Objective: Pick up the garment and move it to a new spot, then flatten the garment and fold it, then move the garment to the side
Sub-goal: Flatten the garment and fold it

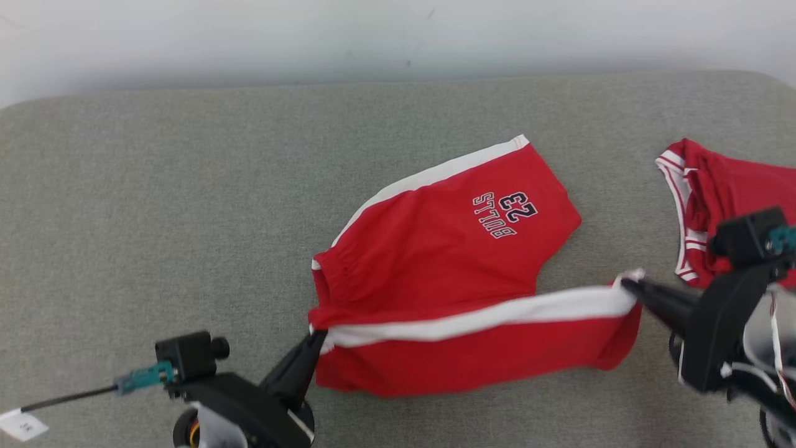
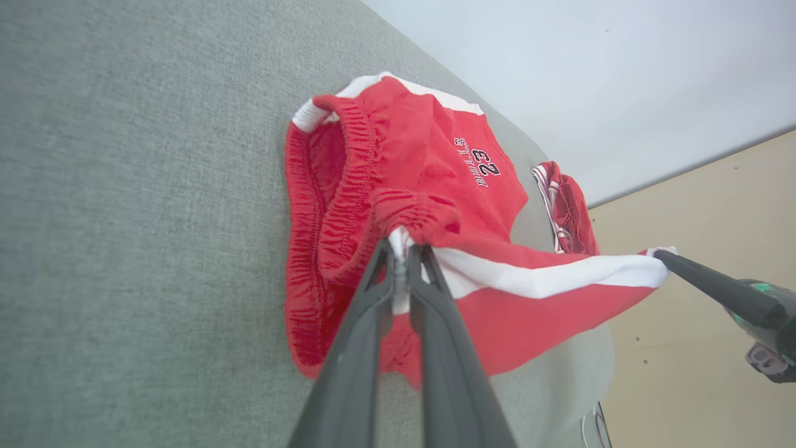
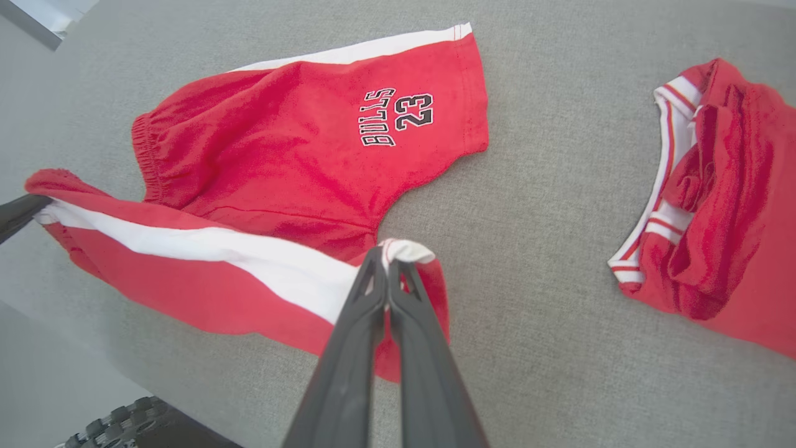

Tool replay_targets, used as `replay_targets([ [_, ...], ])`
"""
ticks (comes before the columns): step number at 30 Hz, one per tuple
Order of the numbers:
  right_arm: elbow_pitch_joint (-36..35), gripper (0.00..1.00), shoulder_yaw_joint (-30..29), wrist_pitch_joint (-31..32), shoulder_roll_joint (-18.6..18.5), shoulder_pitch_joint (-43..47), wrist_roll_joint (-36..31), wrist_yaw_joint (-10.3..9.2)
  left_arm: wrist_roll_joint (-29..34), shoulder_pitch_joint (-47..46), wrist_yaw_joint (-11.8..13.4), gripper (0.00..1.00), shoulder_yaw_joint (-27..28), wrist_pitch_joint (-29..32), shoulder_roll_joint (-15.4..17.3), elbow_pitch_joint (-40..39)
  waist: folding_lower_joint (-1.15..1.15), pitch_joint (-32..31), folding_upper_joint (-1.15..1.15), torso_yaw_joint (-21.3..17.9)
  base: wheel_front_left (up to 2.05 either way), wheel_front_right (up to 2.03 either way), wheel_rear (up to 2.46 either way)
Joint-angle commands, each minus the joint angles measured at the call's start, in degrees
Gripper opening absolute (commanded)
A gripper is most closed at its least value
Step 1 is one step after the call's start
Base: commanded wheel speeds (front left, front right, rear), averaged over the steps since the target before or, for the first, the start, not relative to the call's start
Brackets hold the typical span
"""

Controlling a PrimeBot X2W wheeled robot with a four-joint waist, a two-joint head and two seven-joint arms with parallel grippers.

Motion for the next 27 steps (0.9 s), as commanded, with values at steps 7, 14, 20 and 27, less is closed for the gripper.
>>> replay_targets([
  [7,11.43,0.00,6.00,-10.66,-4.00,-13.83,-4.26,-0.15,4.20,-9.67,0.37,0.00,-1.28,-2.29,-5.19,5.41,-0.01,4.74,0.00,3.89,0.00,0.00,0.00],
  [14,22.20,0.00,12.48,-18.34,-5.94,-25.27,-6.49,-0.15,6.19,-17.67,1.22,0.00,-0.91,-4.95,-10.23,10.92,-0.01,8.57,0.00,6.16,0.00,0.00,0.00],
  [20,30.58,0.00,16.05,-24.44,-6.35,-33.65,-9.62,-0.15,7.33,-22.78,2.72,0.00,0.19,-6.64,-12.49,14.66,-0.01,11.75,0.00,7.16,0.00,0.00,0.00],
  [27,37.56,0.00,18.85,-27.44,-4.95,-39.92,-11.70,-0.15,7.35,-26.00,2.69,0.00,0.71,-7.31,-14.01,17.85,-0.01,13.88,0.00,7.77,0.00,0.00,0.00],
])
